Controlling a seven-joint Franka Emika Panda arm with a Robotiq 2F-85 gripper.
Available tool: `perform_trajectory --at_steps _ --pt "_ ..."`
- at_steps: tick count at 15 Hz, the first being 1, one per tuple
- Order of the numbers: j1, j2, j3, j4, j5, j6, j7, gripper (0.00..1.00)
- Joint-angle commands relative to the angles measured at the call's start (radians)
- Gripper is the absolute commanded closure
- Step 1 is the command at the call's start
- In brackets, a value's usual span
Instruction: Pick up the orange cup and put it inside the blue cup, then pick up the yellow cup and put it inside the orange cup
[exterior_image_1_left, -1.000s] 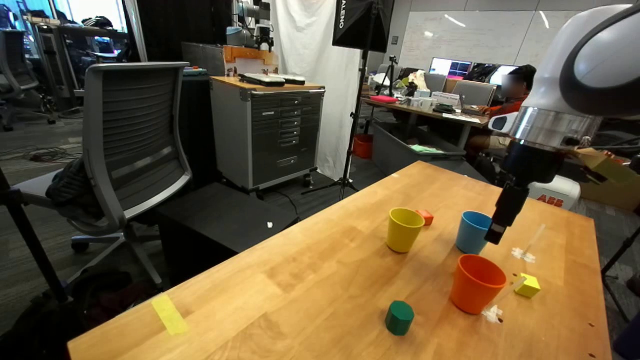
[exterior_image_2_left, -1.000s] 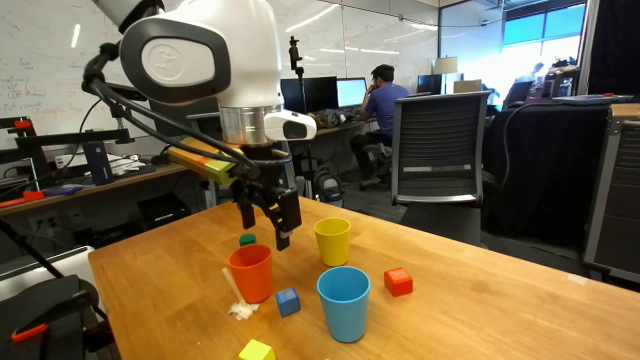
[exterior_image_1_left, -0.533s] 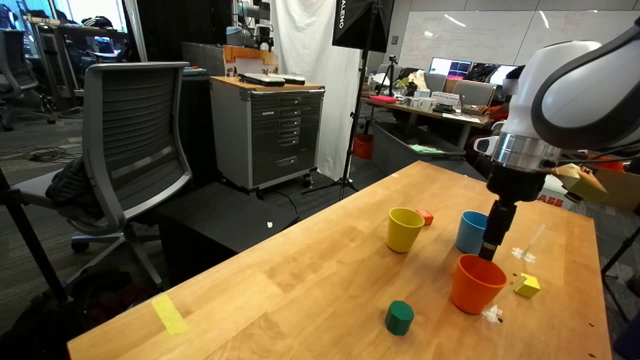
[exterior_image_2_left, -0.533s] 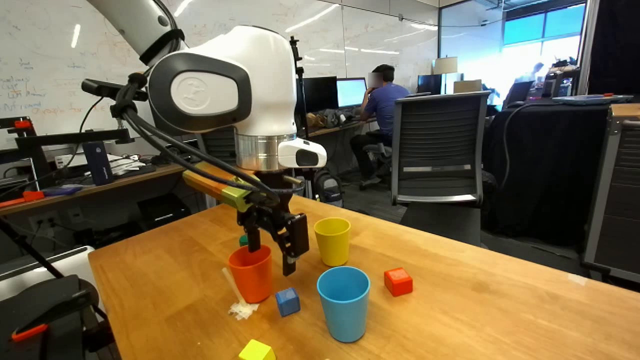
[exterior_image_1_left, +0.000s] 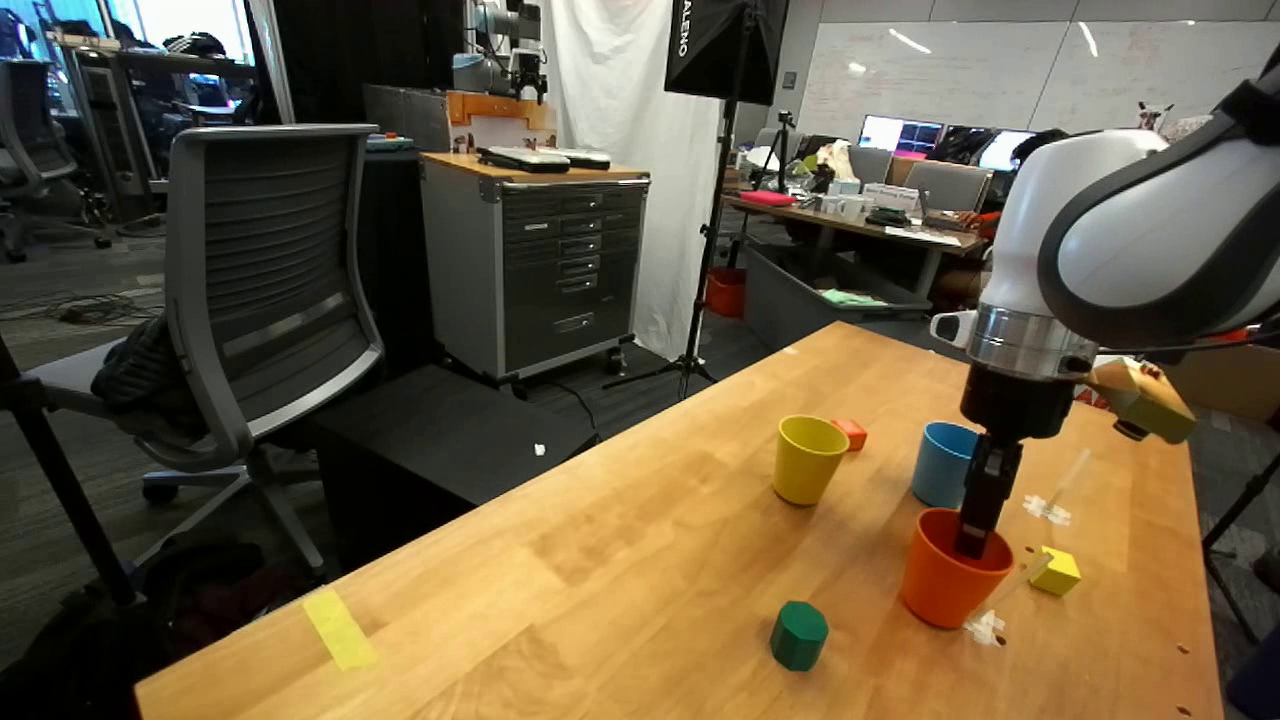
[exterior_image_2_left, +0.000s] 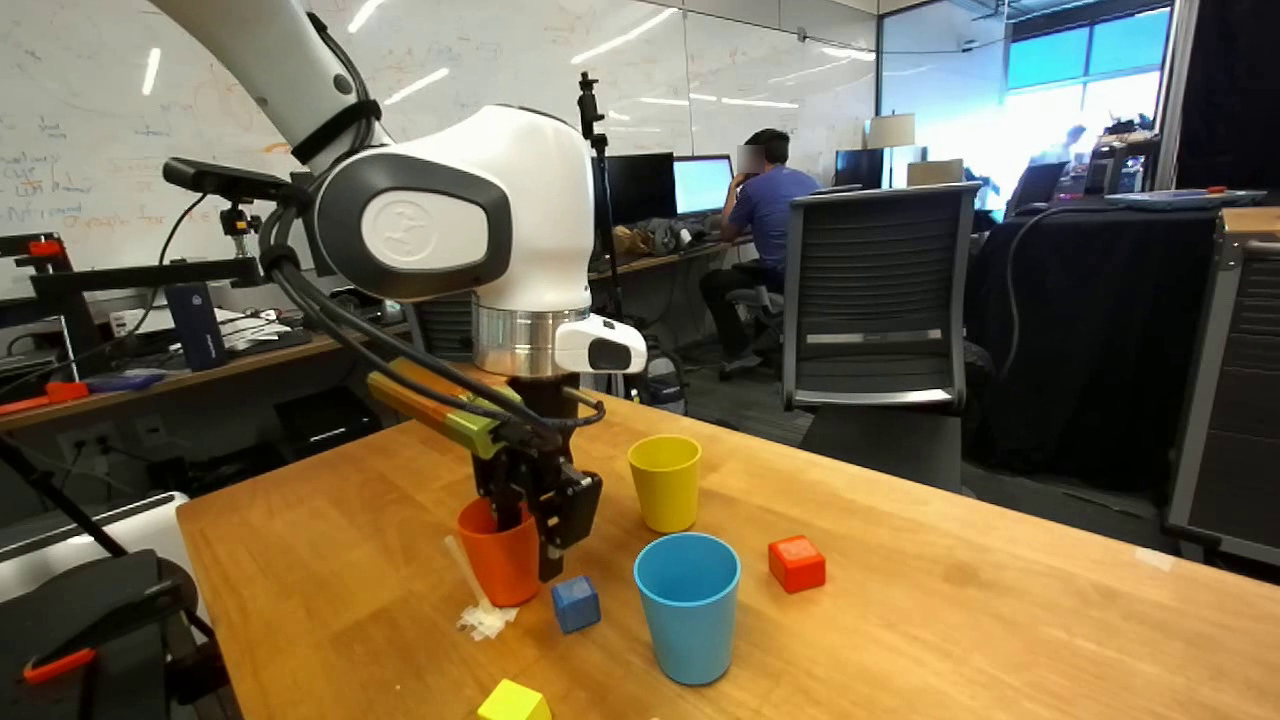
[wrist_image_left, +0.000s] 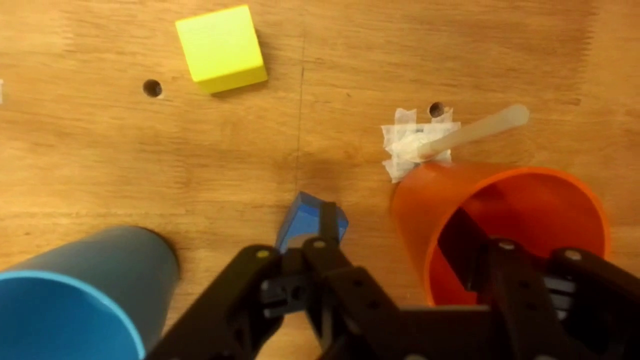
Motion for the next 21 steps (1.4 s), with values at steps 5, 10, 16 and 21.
perform_trajectory --at_steps 5,10,16,21 --pt "-0.055 0.046 0.069 0.027 0.010 0.002 0.007 0.96" --pt "-0.075 0.048 0.092 0.030 0.023 0.014 -0.003 0.95" --pt "-0.092 0.020 0.101 0.029 0.034 -0.008 -0.013 0.95" --pt "-0.131 -0.020 0.119 0.048 0.101 -0.045 -0.056 0.95"
